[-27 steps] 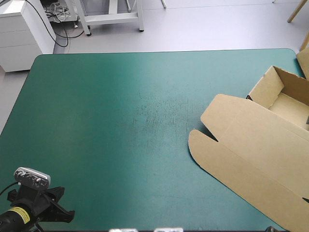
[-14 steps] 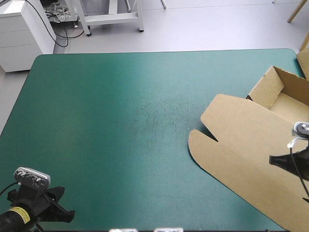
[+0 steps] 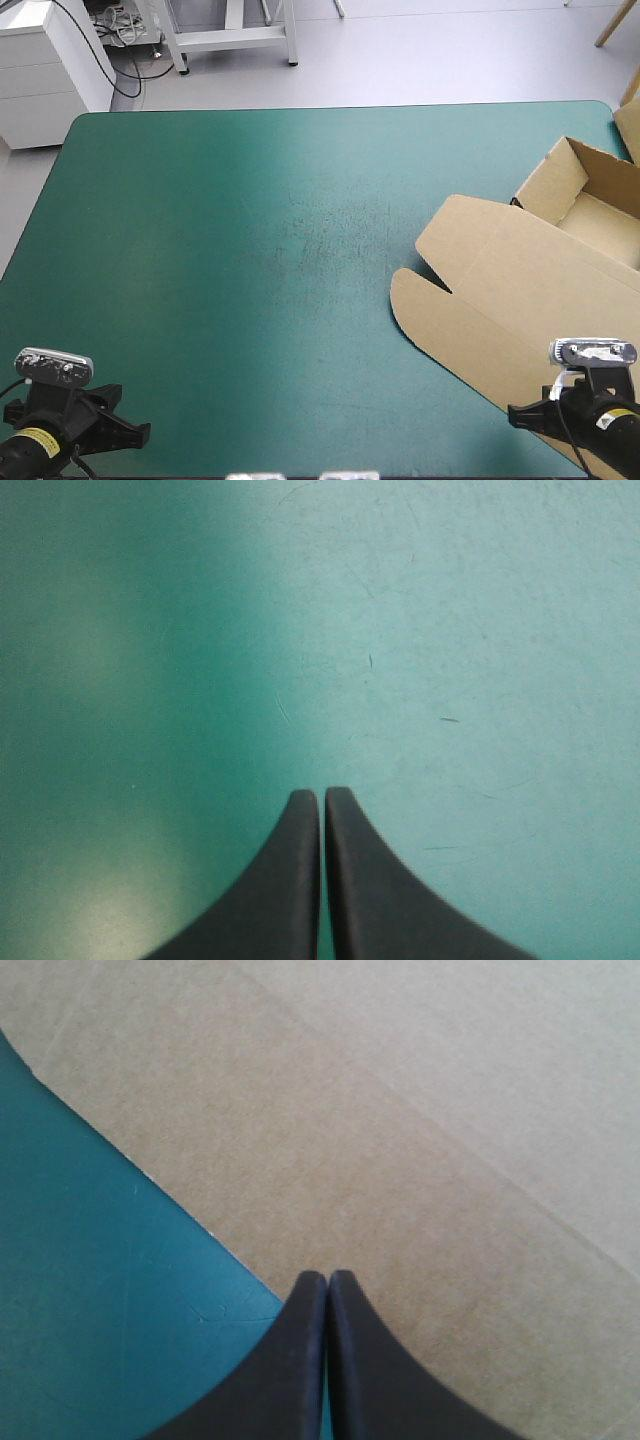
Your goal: Fold the box
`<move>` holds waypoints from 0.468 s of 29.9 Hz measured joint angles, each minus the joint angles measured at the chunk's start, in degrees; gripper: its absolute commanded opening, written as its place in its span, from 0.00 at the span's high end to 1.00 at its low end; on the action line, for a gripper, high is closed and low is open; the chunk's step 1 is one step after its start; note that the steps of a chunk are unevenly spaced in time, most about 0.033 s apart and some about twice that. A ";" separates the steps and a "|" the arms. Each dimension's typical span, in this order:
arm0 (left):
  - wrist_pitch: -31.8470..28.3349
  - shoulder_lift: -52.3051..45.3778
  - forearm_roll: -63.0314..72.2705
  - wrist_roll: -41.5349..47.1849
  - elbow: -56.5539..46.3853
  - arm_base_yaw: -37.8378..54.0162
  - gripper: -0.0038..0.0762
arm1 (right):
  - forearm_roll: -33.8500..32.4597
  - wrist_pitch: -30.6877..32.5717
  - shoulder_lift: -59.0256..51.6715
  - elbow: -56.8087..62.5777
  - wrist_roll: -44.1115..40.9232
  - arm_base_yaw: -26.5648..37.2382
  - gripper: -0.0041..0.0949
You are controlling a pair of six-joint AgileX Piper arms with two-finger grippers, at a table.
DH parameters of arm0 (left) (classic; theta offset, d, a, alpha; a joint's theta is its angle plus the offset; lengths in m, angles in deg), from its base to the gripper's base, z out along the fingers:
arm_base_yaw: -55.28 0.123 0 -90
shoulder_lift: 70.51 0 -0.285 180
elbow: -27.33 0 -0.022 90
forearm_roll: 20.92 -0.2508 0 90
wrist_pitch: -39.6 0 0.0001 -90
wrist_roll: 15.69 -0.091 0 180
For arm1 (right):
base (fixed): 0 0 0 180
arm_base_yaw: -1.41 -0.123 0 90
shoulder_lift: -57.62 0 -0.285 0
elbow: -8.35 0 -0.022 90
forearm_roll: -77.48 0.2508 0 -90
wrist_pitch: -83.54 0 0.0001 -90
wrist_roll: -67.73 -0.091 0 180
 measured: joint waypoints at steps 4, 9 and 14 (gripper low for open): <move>0.00 0.00 0.92 0.00 0.00 1.34 0.96 | 0.78 0.73 -4.45 1.80 0.84 -0.01 0.97; 0.00 0.00 3.60 0.00 0.00 1.34 0.96 | 0.89 0.97 -9.40 1.80 0.90 -0.01 0.97; 0.05 0.00 6.43 0.00 0.00 1.34 0.96 | 0.87 0.73 -13.10 1.86 1.01 -0.01 0.97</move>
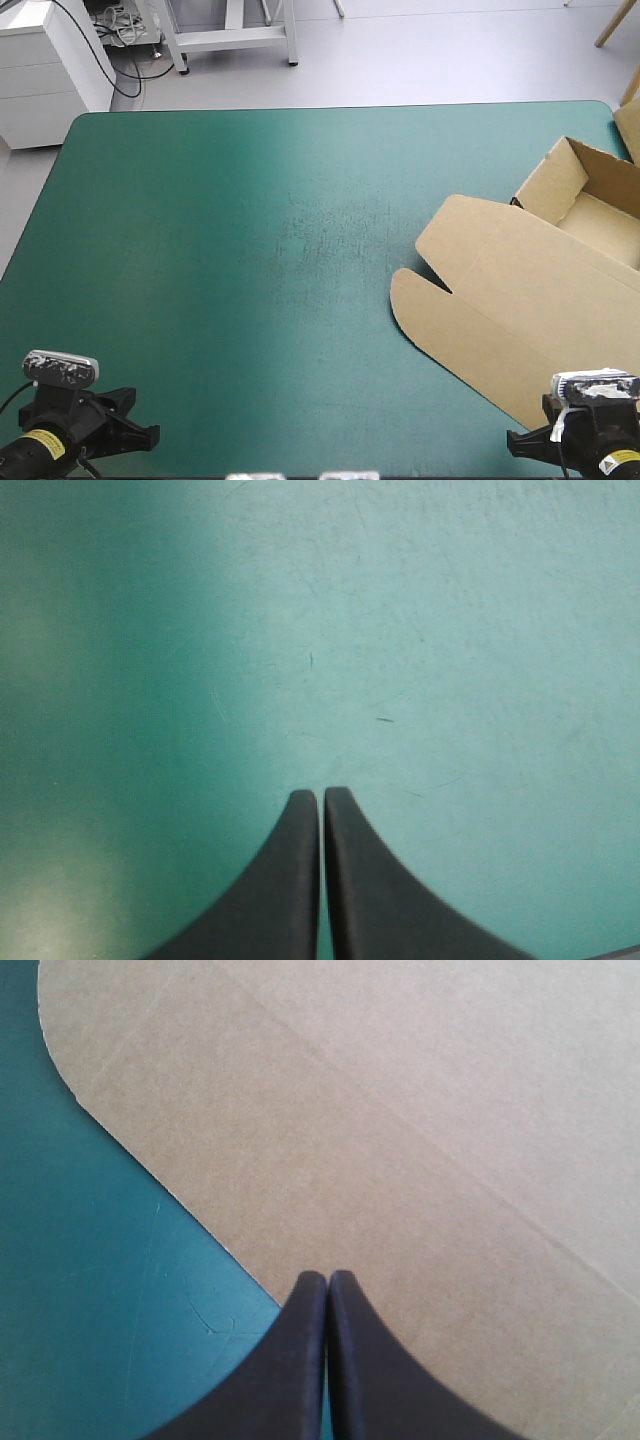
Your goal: Fold the box
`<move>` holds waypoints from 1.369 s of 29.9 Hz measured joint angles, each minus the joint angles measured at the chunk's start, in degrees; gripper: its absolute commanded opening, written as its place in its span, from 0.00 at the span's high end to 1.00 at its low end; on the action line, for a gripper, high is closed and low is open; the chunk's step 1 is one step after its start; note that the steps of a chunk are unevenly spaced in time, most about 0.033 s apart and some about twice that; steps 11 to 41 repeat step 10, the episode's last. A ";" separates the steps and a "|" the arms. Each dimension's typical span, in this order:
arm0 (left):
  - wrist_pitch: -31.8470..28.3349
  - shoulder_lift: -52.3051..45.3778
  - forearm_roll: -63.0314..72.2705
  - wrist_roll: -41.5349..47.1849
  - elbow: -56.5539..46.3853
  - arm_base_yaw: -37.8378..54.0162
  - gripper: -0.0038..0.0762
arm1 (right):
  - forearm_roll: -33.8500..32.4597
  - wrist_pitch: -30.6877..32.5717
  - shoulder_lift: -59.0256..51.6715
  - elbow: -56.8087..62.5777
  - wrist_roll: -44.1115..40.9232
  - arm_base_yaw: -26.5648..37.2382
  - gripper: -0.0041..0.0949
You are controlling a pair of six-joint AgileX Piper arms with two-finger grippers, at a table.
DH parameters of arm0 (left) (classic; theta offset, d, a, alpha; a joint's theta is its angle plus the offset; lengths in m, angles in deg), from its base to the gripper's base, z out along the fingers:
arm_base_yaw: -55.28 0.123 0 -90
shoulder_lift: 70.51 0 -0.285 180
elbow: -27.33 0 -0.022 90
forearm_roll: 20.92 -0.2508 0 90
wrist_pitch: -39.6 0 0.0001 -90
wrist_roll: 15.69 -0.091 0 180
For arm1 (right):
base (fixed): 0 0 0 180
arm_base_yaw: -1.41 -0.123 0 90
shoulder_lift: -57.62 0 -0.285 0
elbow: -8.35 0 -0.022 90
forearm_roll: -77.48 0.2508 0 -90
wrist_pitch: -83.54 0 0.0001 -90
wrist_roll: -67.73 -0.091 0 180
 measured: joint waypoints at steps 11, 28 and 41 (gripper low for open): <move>0.00 0.00 5.80 0.00 0.00 0.00 0.96 | -0.04 0.00 -1.35 0.04 0.02 -0.05 0.97; 0.00 0.00 5.80 0.00 0.00 0.00 0.96 | -0.04 0.00 -1.35 0.04 0.02 -0.05 0.97; 0.00 0.00 5.80 0.00 0.00 0.00 0.96 | -0.04 0.00 -1.35 0.04 0.02 -0.05 0.97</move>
